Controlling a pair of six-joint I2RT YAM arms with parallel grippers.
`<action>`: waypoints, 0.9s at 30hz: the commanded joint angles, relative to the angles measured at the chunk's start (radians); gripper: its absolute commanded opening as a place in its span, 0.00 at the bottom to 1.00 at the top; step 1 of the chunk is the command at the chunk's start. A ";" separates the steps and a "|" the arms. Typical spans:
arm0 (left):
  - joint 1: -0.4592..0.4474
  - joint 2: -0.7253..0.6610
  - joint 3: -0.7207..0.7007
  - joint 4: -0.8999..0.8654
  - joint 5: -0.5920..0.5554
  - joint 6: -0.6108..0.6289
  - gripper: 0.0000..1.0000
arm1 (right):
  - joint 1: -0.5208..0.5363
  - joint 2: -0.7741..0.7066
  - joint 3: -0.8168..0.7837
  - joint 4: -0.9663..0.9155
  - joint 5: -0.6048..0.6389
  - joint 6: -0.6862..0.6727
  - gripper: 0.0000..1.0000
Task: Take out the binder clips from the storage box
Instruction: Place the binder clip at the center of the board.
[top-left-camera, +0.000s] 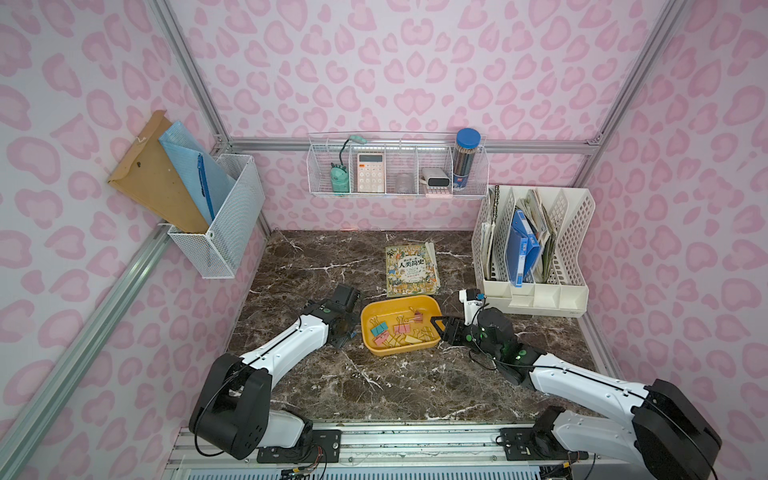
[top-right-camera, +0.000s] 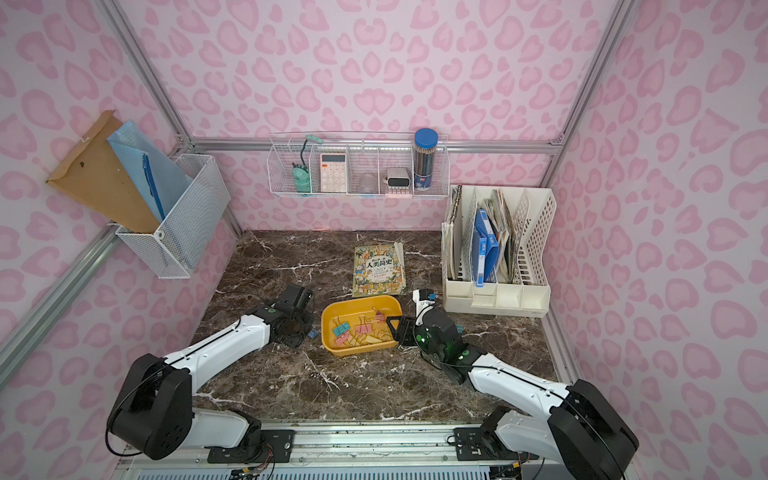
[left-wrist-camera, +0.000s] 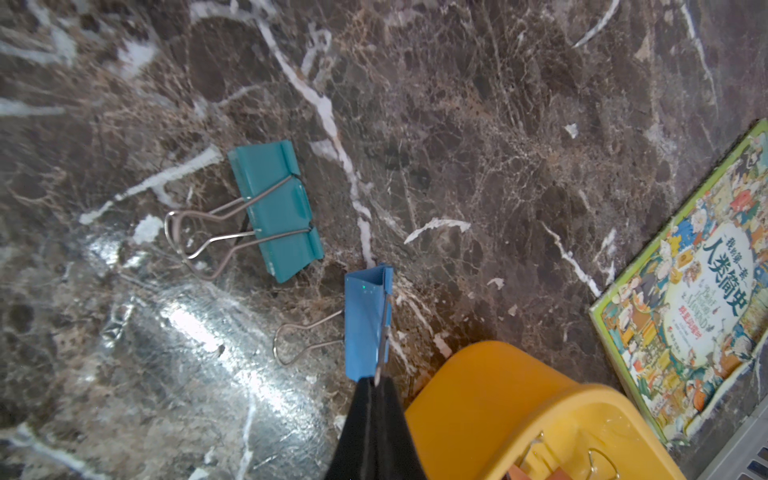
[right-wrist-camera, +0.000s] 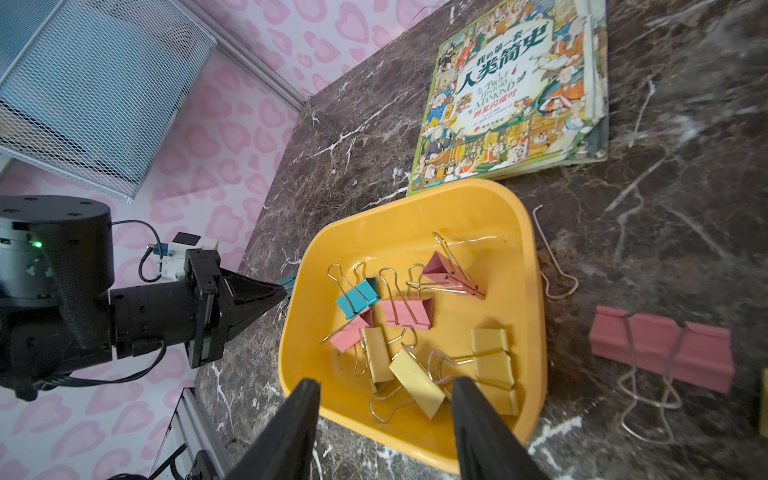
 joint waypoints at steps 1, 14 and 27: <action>0.001 -0.007 -0.004 -0.036 -0.018 -0.008 0.00 | -0.004 -0.007 0.004 0.007 -0.004 -0.017 0.55; 0.005 -0.014 0.010 -0.063 0.006 -0.011 0.00 | -0.018 -0.020 0.012 -0.018 -0.006 -0.027 0.55; 0.000 -0.026 -0.090 -0.024 0.042 -0.212 0.00 | -0.021 -0.037 -0.003 -0.006 -0.006 -0.012 0.55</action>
